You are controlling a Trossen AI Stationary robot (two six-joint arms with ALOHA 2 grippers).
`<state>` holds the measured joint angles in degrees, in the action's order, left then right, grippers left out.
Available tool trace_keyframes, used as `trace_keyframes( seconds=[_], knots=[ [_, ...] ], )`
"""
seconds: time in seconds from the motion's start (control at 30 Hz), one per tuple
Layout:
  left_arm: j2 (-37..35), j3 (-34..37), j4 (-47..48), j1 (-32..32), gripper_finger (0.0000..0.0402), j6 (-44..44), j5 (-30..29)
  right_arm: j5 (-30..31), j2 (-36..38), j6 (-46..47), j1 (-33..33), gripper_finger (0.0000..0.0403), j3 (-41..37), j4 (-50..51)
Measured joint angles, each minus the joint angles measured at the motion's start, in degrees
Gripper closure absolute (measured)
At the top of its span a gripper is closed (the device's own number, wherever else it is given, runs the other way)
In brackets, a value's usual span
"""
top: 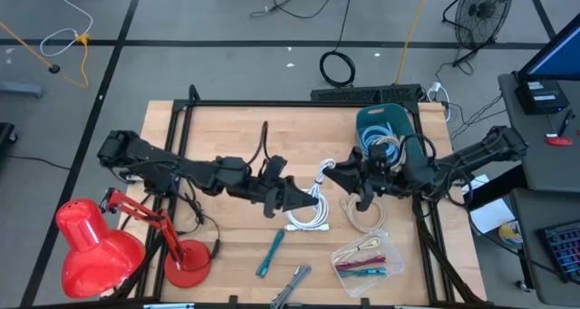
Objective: Pick & Place USB Port
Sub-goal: Put the white charger cable into the transparent bin
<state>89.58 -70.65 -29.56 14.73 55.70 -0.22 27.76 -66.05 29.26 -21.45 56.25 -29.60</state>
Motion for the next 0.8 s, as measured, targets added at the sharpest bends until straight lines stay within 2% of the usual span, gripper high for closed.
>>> trace_keyframes(
  seconds=[0.03, 0.1, 0.27, 0.37, 0.47, 0.57, 0.67, 0.8],
  knots=[
    [0.0, 0.0, -1.2, 0.0, 0.0385, -0.1, 1.6, -1.5, 0.2, -0.1, 0.0, 0.0373, 0.0, -0.1],
    [0.0, 0.0, -3.1, 0.0, 0.0372, -0.1, 4.1, -3.9, 1.0, -1.1, 0.0, 0.039, 0.0, 0.3],
    [0.0, 0.0, -5.5, 0.4, 0.0307, 1.1, 8.2, -4.1, 4.8, -1.3, 0.0, 0.038, 0.0, 4.4],
    [0.0, 0.0, -5.5, 0.7, 0.026, 1.9, 10.3, -4.1, 8.3, -1.5, -0.2, 0.0389, 0.0, 8.0],
    [0.0, 0.0, -5.5, 0.8, 0.0224, 2.0, 12.3, -7.8, 12.4, -1.4, -0.7, 0.0394, 0.0, 13.0],
    [0.0, 0.0, -5.3, 0.6, 0.0204, 1.9, 13.2, -16.5, 16.5, 2.4, -0.8, 0.039, 0.0, 23.0],
    [0.0, 0.0, -4.6, 0.7, 0.0201, 2.0, 13.5, -23.9, 19.0, 7.9, -1.6, 0.039, 0.0, 36.5],
    [0.0, 0.0, 1.1, 0.1, 0.0199, 2.1, 13.5, -28.1, 18.3, 10.5, -5.6, 0.0391, 0.0, 50.8]
  ],
)
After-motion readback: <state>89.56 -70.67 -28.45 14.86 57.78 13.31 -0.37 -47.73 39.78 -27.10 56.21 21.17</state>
